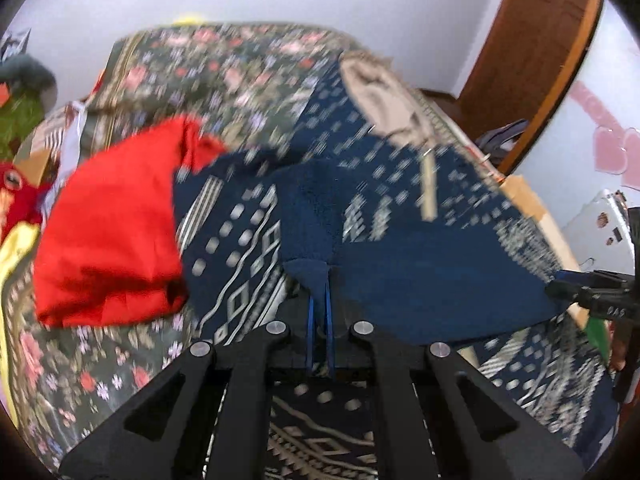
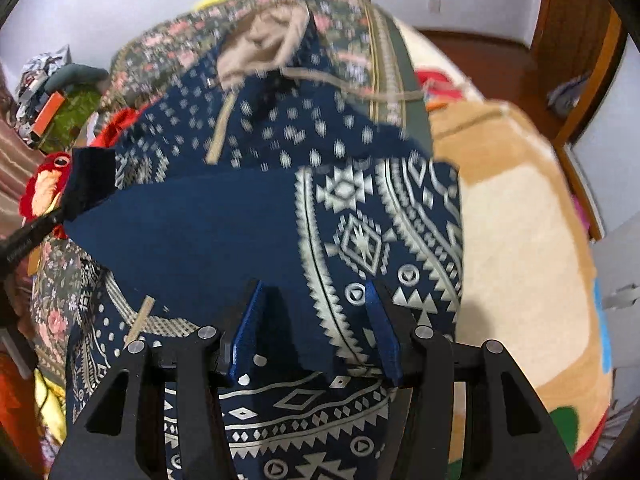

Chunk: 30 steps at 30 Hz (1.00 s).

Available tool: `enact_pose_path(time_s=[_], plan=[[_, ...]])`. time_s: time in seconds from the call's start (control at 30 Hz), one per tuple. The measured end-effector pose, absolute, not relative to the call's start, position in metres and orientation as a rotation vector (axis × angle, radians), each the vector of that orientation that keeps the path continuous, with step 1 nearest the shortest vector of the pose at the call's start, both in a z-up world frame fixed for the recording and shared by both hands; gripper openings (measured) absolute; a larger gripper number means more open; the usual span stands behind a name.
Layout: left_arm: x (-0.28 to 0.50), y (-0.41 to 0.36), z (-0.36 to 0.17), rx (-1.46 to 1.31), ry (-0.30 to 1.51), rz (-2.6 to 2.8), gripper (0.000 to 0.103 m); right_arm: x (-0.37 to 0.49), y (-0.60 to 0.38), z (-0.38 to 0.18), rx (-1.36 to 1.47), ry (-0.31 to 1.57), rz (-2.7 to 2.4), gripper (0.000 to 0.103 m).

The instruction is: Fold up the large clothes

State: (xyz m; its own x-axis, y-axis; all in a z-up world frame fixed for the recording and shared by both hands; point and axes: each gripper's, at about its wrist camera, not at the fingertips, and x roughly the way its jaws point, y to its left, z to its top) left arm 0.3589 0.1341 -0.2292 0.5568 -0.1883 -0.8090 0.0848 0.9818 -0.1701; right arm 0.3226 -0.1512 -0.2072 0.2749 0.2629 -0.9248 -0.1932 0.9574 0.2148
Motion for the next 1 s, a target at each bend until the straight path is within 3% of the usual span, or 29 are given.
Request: enact_pose_path(time_s=[0.2,0.33,0.73,1.0], plan=[[0.349,0.154,-0.261,-0.159,1.013,-0.128,0.008,0.320,-0.145,-0.216,0.035,1.290,0.319,0.049],[0.335,0.165,-0.273,-0.211,1.022,-0.108,0.010,0.317,-0.139,-0.213,0.009,1.284,0.332,0.058],[0.303,0.201,-0.294,-0.148,1.100,0.105,0.017,0.316,-0.135,-0.210,-0.013,1.280,0.326,0.058],[0.291,0.204,-0.252,-0.108,1.044,0.096,0.020,0.322,-0.137,-0.187,-0.014,1.210,0.324,0.058]])
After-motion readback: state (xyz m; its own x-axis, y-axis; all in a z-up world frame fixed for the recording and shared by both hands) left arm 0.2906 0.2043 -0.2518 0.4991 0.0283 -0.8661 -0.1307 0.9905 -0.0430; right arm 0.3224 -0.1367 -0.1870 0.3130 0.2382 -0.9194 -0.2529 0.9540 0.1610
